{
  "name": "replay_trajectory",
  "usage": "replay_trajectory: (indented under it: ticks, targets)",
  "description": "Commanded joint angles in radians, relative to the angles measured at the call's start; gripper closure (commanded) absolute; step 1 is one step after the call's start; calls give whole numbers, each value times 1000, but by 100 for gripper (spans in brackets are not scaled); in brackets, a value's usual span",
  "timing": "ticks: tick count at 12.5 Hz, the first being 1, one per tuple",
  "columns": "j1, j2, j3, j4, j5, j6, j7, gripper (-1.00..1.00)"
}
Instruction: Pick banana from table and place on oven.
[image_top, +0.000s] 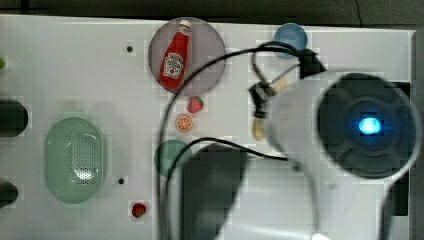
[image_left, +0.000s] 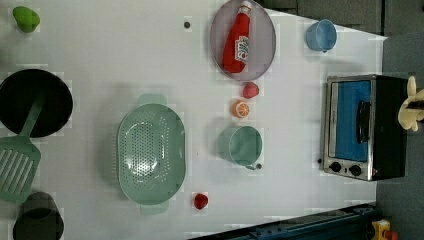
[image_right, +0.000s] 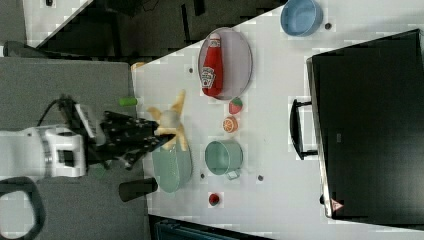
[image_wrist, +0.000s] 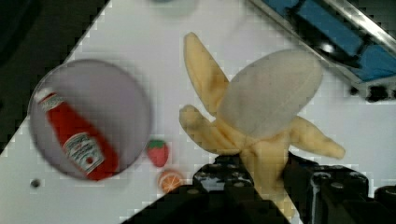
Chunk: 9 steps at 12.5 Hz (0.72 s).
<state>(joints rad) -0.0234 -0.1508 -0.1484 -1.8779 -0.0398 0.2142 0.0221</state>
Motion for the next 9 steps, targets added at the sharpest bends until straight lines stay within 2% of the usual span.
replay_trajectory:
  ticks: [1,4,9]
  targets:
    - [-11,55,-126,-11,1,3,-149,47]
    - [-17,112,-241,-11,-13,52,-325,47]
    - [-25,256,-412,-11,-12,256,-668,47]
